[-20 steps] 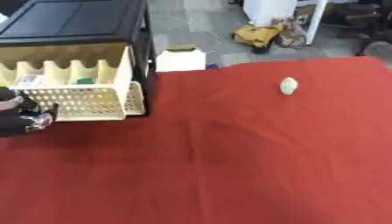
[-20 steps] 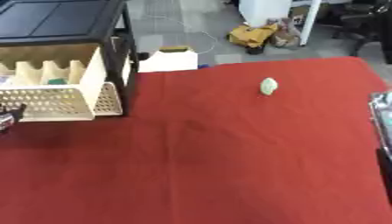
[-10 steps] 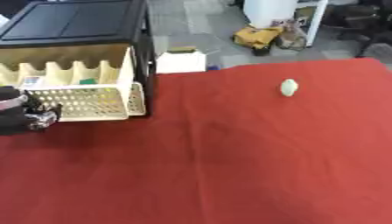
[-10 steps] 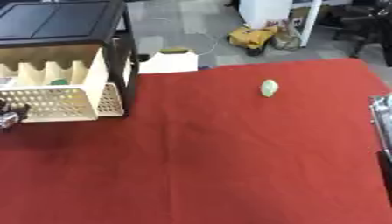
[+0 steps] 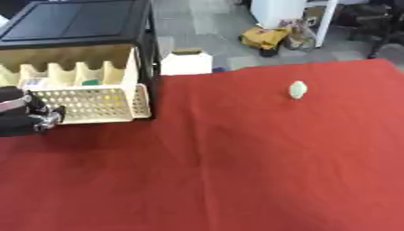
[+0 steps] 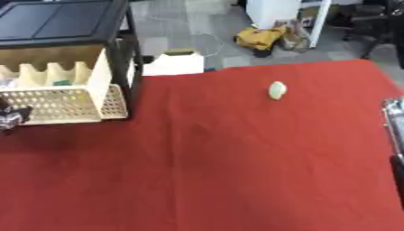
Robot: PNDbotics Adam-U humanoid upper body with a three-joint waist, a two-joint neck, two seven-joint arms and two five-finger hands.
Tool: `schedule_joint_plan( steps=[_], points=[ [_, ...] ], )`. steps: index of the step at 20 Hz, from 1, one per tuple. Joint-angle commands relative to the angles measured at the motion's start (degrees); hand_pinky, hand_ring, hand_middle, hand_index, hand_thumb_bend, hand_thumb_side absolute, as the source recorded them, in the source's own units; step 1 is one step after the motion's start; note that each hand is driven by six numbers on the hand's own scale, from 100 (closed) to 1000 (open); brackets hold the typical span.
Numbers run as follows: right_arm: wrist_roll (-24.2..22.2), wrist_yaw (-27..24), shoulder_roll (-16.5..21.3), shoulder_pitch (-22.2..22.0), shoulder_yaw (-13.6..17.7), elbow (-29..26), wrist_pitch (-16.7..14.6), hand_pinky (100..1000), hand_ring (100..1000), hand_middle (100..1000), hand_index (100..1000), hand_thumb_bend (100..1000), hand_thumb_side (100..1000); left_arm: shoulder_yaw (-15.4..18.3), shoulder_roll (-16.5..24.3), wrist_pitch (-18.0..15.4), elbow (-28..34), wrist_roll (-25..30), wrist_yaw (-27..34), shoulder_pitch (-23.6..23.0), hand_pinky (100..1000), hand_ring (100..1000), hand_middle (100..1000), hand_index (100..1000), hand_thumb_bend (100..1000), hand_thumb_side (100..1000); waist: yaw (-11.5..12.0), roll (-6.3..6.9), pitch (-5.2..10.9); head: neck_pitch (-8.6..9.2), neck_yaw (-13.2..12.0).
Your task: Pick up objects from table and place into drawer.
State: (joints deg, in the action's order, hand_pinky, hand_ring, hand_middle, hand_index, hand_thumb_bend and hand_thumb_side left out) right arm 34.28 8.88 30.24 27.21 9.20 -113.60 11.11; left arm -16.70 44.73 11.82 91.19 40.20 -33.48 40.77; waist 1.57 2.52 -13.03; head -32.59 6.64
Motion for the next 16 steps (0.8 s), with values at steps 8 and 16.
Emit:
schedule_joint_plan(
  steps=[8,16],
  points=[
    [-0.1,-0.1,0.7,0.5,0.8,-1.0,0.2,711,771,584,783,100,594,0.8,0.2,0.7,0.7,-1.1,0.5,1.5,414,708,768,1000,100,1000,-0.1,0.05,0.69,0.89,-0.1],
    [0.1,-0.2,0.5,0.4,1.0,-1.0,0.3,711,772,584,783,100,590,0.9,0.1,0.9,2.2,-1.2,2.1,1.9,388,682,740,1000,100,1000,0.1,0.3,0.88,1.03,-0.1]
  ],
)
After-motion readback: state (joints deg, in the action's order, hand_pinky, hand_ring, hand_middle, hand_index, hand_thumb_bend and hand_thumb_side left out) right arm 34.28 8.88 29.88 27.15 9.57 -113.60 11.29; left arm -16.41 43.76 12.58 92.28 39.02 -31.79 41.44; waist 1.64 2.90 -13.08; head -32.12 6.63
